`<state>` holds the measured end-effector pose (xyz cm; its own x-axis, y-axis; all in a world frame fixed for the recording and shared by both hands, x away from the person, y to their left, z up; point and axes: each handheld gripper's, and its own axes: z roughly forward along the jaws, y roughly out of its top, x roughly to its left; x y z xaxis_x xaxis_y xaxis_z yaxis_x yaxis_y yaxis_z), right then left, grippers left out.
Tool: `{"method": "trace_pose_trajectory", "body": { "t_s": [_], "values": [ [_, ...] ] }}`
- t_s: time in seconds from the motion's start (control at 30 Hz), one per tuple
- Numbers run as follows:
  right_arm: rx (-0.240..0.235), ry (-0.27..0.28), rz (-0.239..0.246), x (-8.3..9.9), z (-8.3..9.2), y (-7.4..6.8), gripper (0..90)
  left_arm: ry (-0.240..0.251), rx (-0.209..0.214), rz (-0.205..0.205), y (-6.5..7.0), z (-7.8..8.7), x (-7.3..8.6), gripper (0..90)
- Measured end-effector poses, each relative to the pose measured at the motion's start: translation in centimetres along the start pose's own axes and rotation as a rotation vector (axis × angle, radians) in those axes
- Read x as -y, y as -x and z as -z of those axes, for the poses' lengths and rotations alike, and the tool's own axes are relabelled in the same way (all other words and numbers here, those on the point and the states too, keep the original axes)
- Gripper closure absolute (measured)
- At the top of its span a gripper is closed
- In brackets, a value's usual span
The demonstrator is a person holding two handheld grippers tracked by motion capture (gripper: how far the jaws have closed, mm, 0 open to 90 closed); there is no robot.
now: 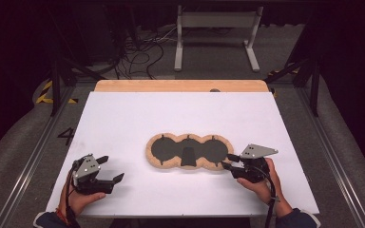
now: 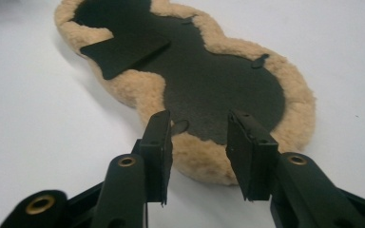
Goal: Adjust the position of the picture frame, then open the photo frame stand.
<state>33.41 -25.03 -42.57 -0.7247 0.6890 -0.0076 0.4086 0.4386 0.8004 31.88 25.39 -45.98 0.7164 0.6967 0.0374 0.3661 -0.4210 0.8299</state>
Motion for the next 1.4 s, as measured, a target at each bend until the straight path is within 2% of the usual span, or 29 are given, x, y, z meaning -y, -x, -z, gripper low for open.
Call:
{"method": "trace_pose_trajectory", "body": {
  "t_s": [0.1, 0.17, 0.37, 0.43, 0.6, 0.77, 0.9, 0.93, 1.0, 1.1, 1.2, 1.27, 1.4],
  "values": [
    [-0.011, -0.005, 0.000, -0.1, -0.1, -0.3, 63.9, 0.002, -0.012, 0.003, 0.0, 0.3, 0.2, 14.4],
    [-0.030, -0.018, 0.000, -0.1, -0.3, -0.7, 68.8, 0.003, -0.033, 0.003, 0.0, 0.5, 0.2, 15.1],
    [-0.099, -0.055, 0.037, -0.3, -1.3, -2.3, 76.2, 0.003, -0.031, -0.003, 0.1, 0.5, 0.3, 16.2],
    [-0.107, -0.064, 0.048, -0.5, -1.6, -2.9, 78.7, -0.001, -0.035, 0.003, 0.1, 0.6, 0.4, 17.0],
    [-0.114, -0.071, 0.061, -0.9, -2.2, -3.5, 79.8, 0.001, -0.036, 0.016, 0.1, 0.9, 0.5, 17.0],
    [-0.106, -0.083, 0.041, -1.3, -3.1, -3.7, 78.5, -0.022, -0.059, 0.003, 0.2, 0.9, 0.7, 17.0],
    [-0.150, -0.096, 0.028, -1.5, -4.2, -4.1, 78.8, -0.028, -0.066, 0.010, 0.1, 0.7, 0.7, 16.9],
    [-0.163, -0.101, 0.026, -1.6, -4.5, -4.3, 78.7, -0.035, -0.070, 0.001, 0.2, 0.6, 0.7, 16.9],
    [-0.171, -0.109, 0.021, -1.7, -4.7, -4.4, 78.0, -0.037, -0.069, 0.002, 0.3, 0.6, 0.7, 16.9],
    [-0.192, -0.134, -0.004, -1.9, -5.5, -4.4, 75.4, -0.044, -0.074, -0.004, 0.4, 0.5, 0.6, 16.9],
    [-0.214, -0.144, -0.064, -2.0, -6.0, -4.0, 71.8, -0.048, -0.078, -0.003, 0.4, 0.4, 0.7, 16.3],
    [-0.253, -0.125, -0.112, -2.3, -6.3, -3.6, 71.1, -0.053, -0.081, -0.004, 0.3, 0.3, 0.7, 16.4],
    [-0.310, -0.126, -0.179, -2.6, -7.1, -3.1, 67.8, -0.056, -0.109, -0.017, 0.5, 0.1, 0.4, 16.4]
  ]
}}
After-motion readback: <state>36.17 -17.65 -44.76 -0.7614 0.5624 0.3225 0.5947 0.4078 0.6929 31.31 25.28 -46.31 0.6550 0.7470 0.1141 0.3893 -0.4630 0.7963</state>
